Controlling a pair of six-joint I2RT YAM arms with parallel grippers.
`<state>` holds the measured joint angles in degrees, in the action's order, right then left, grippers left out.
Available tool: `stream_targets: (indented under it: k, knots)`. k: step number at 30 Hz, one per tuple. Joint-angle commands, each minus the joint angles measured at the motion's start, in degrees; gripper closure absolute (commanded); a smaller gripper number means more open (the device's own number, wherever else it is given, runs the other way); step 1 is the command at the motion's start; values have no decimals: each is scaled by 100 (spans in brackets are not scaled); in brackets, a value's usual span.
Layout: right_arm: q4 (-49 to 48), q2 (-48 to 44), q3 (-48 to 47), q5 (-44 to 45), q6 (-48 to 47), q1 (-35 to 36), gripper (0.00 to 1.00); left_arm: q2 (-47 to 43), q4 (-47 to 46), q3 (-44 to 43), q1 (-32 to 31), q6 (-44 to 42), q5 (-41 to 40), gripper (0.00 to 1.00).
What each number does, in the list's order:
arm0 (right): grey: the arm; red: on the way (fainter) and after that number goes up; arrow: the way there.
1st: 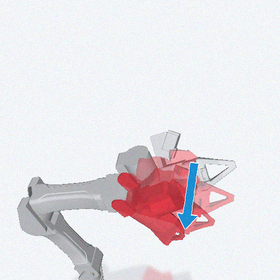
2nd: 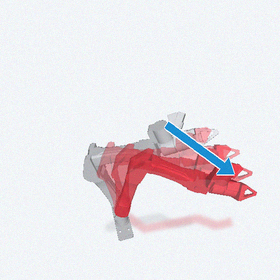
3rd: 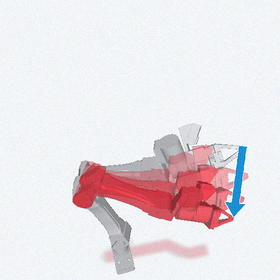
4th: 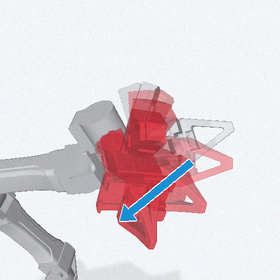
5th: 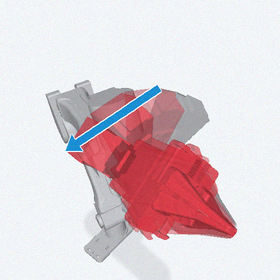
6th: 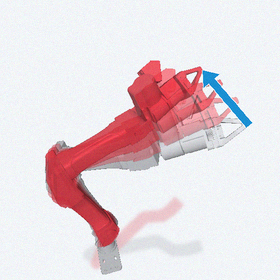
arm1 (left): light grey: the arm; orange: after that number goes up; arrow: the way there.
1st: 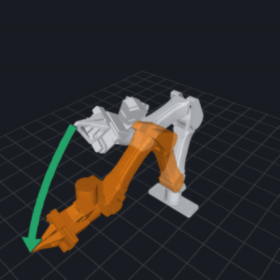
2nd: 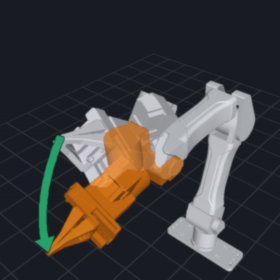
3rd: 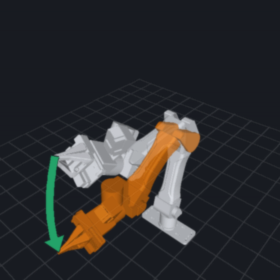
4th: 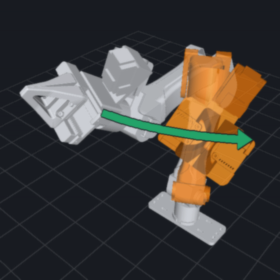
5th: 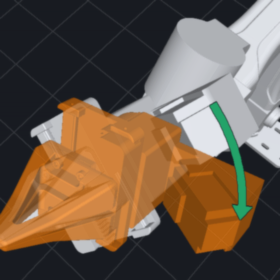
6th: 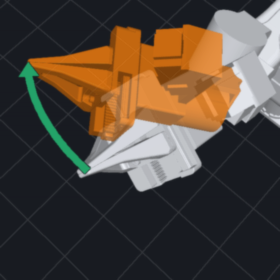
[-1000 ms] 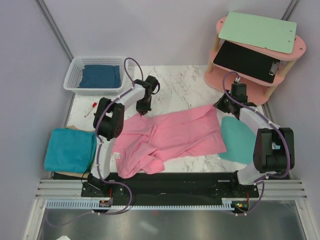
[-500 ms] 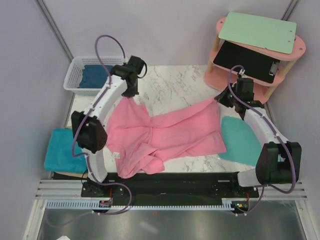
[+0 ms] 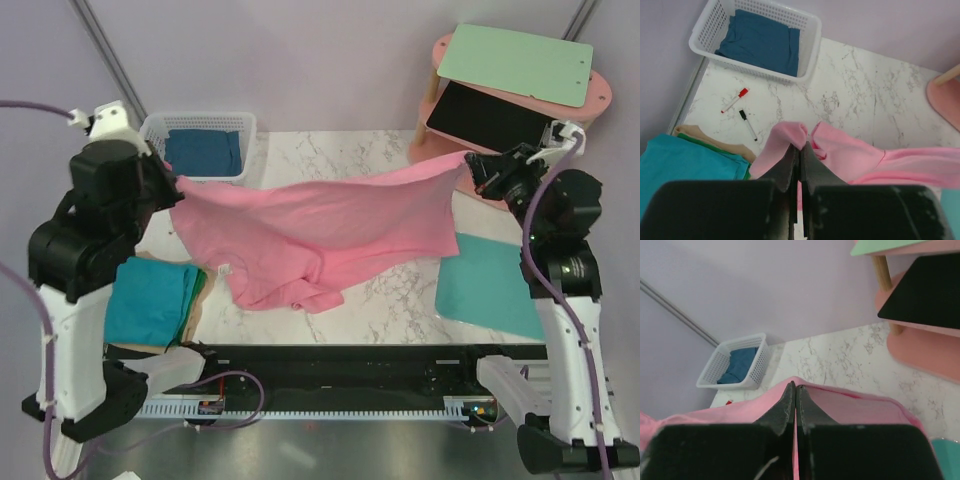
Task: Fold and stack the t-shirts
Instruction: Flatten out the tshirt
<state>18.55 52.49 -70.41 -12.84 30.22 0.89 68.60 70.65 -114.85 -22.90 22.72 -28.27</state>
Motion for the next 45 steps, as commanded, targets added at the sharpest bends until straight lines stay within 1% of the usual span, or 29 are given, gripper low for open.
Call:
stream_targets:
  k: [1, 3, 4, 5, 7, 9, 12, 13, 15, 18, 21, 23, 25, 26, 27, 28, 29, 31, 32, 33, 36, 37, 38, 39, 40, 41, 43, 44, 45]
  knots:
    - [491, -939, -499, -184, -95, -18, 100, -873, 133, -81, -4, 84, 365, 98]
    - [754, -1292, -622, -175, -77, -9, 100, -1225, 212, -379, -4, 22, 690, 98]
    - [938, -1511, -875, -140, -103, 34, 100, -1296, 273, -511, 4, 5, 805, 98]
    - [1132, -1601, -991, -88, -121, 130, 100, -1392, 430, -817, 13, -30, 1006, 98]
    - [1274, -1917, -1228, 79, -60, 184, 100, -1428, 589, -1344, 4, -40, 1296, 98]
    - [1379, -2189, -1465, 255, 10, 193, 100, -1551, 651, -1592, 13, -75, 1499, 98]
    - [1520, -2470, -1842, 387, 212, 201, 100, -1613, 643, -2154, 22, -154, 1737, 98]
    - [1607, -2498, -2001, 414, 187, 193, 100, -1604, 643, -2478, 22, -171, 1842, 98]
    - [2037, -2463, -2570, 598, 99, 175, 100, -1595, 538, -2735, 31, -242, 1922, 98]
    - [2355, -2358, -3003, 695, 19, 166, 100, -1587, 275, -2815, 40, -338, 1913, 98]
    - [2434, -2243, -2856, 661, 63, 158, 100, -1272, 177, -2798, 40, -487, 1598, 98]
    - [2391, -2173, -2375, 677, 89, 157, 100, -1025, 151, -2789, 31, -663, 1369, 98]
    - [2225, -2146, -1952, 687, 90, 149, 100, -551, 54, -2605, -22, -839, 1009, 98]
    - [2128, -2129, -1445, 704, 116, 157, 100, -340, 19, -2526, -22, -900, 938, 98]
    - [2014, -2111, -1188, 713, 116, 158, 100, -138, 36, -2403, -22, -953, 816, 98]
    - [1813, -2076, -968, 695, 116, 158, 100, 308, 36, -2341, -13, -988, 780, 98]
    - [1671, -2033, -470, 678, 116, 158, 100, 512, 28, -2245, -5, -1006, 771, 98]
    - [1216, -1962, 8, 730, 90, 158, 100, 1073, -190, -1868, -5, -1085, 709, 98]
    - [1091, -1831, 436, 791, 72, 149, 100, 1251, -262, -1718, 4, -1085, 683, 98]
    - [977, -1743, 615, 844, 20, 166, 100, 1444, -402, -1412, 13, -1112, 683, 98]
    - [388, -1278, 1309, 994, -59, 158, 100, 2331, -675, -1181, 188, -1217, 919, 98]
    - [73, -1120, 1459, 1038, -69, 158, 100, 2586, -684, -1224, 250, -1270, 920, 98]
    - [-69, -761, 1730, 1151, -60, 158, 100, 3163, -710, -1233, 285, -1279, 903, 98]
    - [-244, -549, 1863, 1196, -77, 149, 100, 3456, -702, -1381, 320, -1314, 911, 98]
    - [-699, -347, 2004, 1214, -43, 149, 100, 3798, -685, -1487, 390, -1323, 885, 98]
    - [-834, 160, 2144, 1249, -68, 149, 100, 4367, -676, -1766, 417, -1358, 885, 98]
    - [-1394, 742, 2233, 1379, -86, 158, 100, 4959, -658, -2119, 505, -1349, 806, 98]
    - [-1528, 1398, 2147, 1503, -130, 158, 100, 5196, -649, -2504, 540, -1349, 806, 98]
    - [-1712, 1735, 2111, 1582, -130, 140, 100, 5651, -649, -2725, 575, -1323, 867, 98]
